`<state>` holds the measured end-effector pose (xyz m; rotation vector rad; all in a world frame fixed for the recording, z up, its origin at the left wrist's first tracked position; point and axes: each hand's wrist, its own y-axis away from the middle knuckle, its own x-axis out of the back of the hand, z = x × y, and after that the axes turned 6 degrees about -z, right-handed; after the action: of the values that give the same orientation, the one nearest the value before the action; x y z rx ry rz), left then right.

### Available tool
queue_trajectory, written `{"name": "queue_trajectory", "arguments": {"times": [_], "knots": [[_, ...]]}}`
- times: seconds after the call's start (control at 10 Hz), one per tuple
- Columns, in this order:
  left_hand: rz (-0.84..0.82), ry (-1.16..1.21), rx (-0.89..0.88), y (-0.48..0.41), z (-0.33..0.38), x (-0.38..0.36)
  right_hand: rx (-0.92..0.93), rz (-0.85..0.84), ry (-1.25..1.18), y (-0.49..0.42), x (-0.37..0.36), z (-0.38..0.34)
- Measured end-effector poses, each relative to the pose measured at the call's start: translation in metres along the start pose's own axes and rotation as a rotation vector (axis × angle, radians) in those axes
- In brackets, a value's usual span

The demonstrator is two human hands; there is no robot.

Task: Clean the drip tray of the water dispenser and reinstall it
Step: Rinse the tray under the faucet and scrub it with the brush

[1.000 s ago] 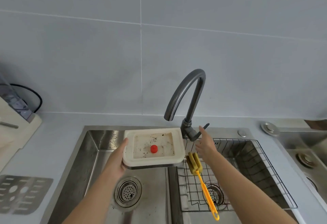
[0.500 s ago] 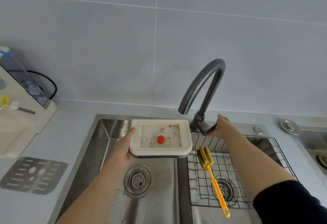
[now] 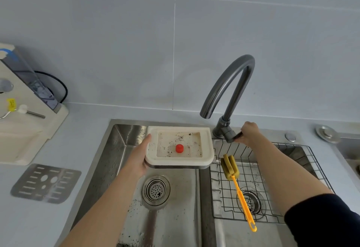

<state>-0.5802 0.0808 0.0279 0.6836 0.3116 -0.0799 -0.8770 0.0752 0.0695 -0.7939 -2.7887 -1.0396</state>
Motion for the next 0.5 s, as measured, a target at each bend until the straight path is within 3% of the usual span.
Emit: {"name": "queue_trajectory", "arguments": {"times": [0.1,0.3,0.4,0.5], "knots": [[0.001,-0.003,-0.004,0.0012,-0.0010,0.0017,0.009,0.073,0.260,-0.0043,-0.0013,0.0020],[0.005,-0.016,-0.010,0.0055,-0.0020,0.0025,0.076,0.085,0.493,-0.0023,0.0032,0.0107],[0.002,-0.025,-0.011,0.0069,-0.0030,0.0021,-0.049,0.045,-0.098,-0.0062,0.0042,0.0056],[0.002,-0.033,-0.015,0.0086,-0.0037,0.0022,-0.042,0.035,-0.001,-0.0049,-0.0028,0.0059]]}}
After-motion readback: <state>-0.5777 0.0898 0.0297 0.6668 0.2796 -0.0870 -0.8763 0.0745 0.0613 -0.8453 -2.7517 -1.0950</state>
